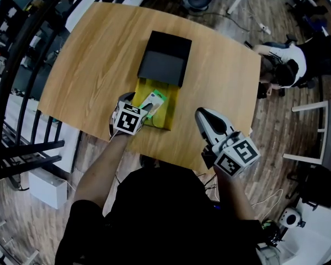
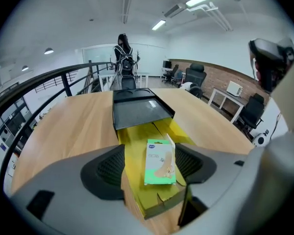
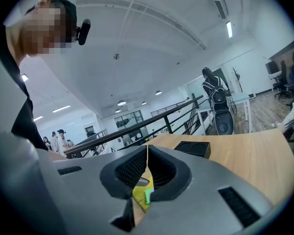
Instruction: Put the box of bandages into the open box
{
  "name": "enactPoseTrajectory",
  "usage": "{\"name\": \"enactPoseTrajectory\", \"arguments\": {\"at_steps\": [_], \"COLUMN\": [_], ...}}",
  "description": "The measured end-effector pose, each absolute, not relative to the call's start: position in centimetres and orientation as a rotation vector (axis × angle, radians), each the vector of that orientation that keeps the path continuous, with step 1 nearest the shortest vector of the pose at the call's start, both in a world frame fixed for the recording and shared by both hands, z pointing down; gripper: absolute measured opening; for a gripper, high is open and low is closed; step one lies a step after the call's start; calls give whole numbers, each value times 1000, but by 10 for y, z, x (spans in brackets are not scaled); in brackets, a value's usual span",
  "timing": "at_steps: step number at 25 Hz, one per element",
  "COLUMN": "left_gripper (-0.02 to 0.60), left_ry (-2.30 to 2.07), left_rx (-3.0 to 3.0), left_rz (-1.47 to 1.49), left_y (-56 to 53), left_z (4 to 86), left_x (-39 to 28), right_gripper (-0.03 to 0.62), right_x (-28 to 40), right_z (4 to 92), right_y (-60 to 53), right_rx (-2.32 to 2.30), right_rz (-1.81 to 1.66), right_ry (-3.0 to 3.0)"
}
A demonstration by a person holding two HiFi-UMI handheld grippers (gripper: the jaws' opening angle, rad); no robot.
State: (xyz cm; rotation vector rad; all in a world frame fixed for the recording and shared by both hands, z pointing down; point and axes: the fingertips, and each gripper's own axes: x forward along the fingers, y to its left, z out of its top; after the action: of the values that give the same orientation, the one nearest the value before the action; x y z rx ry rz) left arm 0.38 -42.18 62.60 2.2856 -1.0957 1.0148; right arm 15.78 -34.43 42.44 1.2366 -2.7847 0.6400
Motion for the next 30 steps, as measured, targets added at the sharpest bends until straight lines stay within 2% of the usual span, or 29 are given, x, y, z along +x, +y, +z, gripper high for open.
{"name": "enactPoseTrajectory", "arguments": {"at_steps": [17, 30], "left_gripper": [242, 202], "left_ry": [-1329, -1479], "left_rx": [2394, 2442], "left_rz": [589, 359], "left_y": [-345, -305], "left_z": [493, 418], "left_x": [-106, -154], "right_gripper": [36, 35], "right_x": [77, 86], "right_z": [370, 331], "right_y": [-299, -280], "right_rx": [1170, 1296], "right_rz": [356, 134], "right_ry": [-2841, -2837]}}
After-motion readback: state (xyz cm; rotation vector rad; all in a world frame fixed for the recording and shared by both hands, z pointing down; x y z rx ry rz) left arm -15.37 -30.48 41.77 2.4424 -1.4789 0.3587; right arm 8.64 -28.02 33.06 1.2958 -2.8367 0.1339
